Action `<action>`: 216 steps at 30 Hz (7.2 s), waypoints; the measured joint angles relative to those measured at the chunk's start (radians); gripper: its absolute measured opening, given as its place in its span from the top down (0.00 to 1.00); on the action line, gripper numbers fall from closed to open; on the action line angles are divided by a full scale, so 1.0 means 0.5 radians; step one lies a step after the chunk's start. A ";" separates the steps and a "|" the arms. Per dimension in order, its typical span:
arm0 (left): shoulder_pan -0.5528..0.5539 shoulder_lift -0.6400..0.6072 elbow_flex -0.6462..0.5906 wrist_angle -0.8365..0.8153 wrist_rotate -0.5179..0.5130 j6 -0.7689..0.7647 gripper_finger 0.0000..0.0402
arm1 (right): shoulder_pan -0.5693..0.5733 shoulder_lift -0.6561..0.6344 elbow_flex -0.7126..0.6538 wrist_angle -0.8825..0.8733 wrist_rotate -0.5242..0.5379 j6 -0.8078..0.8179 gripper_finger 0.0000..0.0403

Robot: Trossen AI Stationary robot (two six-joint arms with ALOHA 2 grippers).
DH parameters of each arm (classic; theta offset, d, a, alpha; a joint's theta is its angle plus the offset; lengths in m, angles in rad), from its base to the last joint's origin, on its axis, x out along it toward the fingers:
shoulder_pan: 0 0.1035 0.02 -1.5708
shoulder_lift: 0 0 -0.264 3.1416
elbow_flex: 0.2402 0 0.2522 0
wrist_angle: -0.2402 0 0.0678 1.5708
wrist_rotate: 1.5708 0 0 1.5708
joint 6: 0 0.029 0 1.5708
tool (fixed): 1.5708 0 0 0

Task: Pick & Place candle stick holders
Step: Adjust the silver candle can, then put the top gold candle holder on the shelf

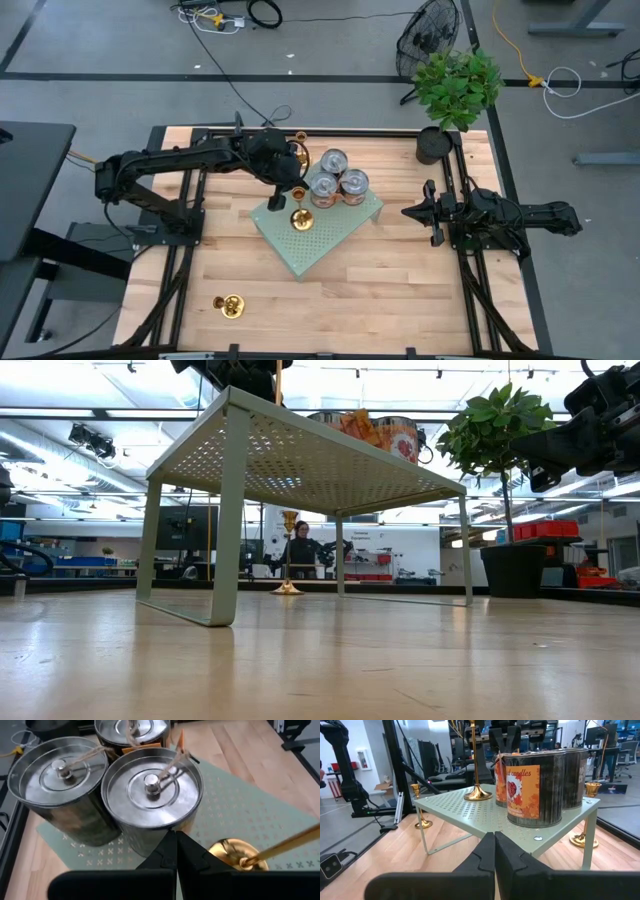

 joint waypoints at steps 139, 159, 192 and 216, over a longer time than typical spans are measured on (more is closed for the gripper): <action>0.514 -0.244 0.001 -0.801 -0.229 0.097 1.00 | 0.000 0.000 0.000 0.000 0.001 0.000 0.99; 0.668 -0.091 0.002 -0.893 -0.263 -0.088 0.99 | 0.000 0.000 0.000 0.001 0.000 0.001 0.99; 0.963 0.220 -0.413 -0.022 -0.028 -0.053 0.99 | 0.001 0.000 0.000 0.000 0.001 0.000 0.99; 0.972 0.224 -0.797 1.056 -0.006 -0.142 0.91 | 0.000 0.000 0.000 0.000 0.001 0.000 0.99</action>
